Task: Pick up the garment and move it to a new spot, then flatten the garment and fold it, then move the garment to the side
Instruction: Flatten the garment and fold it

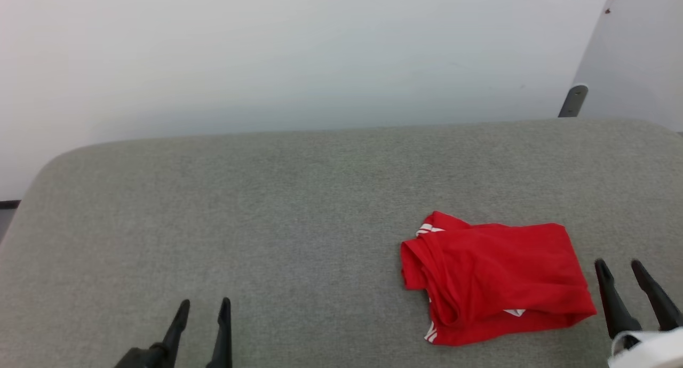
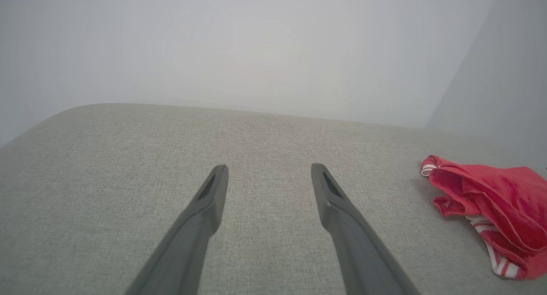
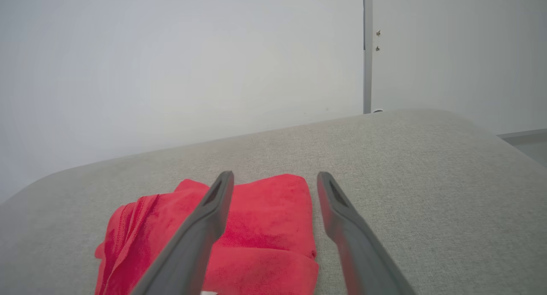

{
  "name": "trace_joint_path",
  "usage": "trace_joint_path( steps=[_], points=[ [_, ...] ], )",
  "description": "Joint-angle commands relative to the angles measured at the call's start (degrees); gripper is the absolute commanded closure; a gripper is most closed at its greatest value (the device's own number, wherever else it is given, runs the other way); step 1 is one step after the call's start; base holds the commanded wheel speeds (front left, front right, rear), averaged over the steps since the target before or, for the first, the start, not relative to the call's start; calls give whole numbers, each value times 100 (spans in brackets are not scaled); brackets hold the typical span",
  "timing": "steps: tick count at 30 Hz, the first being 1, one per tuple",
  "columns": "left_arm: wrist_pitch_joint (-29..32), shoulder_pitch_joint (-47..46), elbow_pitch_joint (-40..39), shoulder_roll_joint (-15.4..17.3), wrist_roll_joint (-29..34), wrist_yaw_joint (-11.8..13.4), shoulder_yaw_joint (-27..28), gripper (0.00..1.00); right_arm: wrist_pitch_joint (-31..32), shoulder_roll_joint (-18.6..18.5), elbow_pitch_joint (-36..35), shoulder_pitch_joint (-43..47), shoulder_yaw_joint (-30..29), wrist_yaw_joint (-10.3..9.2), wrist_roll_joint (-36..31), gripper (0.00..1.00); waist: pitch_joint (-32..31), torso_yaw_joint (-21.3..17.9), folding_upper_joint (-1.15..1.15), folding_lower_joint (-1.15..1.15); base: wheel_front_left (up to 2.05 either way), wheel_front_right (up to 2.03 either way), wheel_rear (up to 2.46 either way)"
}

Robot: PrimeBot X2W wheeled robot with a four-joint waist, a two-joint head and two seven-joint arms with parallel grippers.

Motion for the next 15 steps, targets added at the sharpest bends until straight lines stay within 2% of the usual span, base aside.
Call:
trace_joint_path(
  steps=[1, 9, 15],
  points=[
    [1, 110, -57, 10, 73, -14, -36, 0, -25, 71, -160, 231, -168, -4, -99, 0, 2, 94, 0, 0, 0, 0, 0],
    [1, 606, -532, -11, 148, -14, 10, 0, 87, 297, -1029, 1184, -959, -4, -522, 0, 35, 229, 0, 0, 0, 0, 0],
    [1, 829, -786, -12, 129, -14, -5, 0, 366, 581, -1667, 1576, -1320, -3, -756, 0, 110, 269, 0, 0, 0, 0, 0]
  ],
)
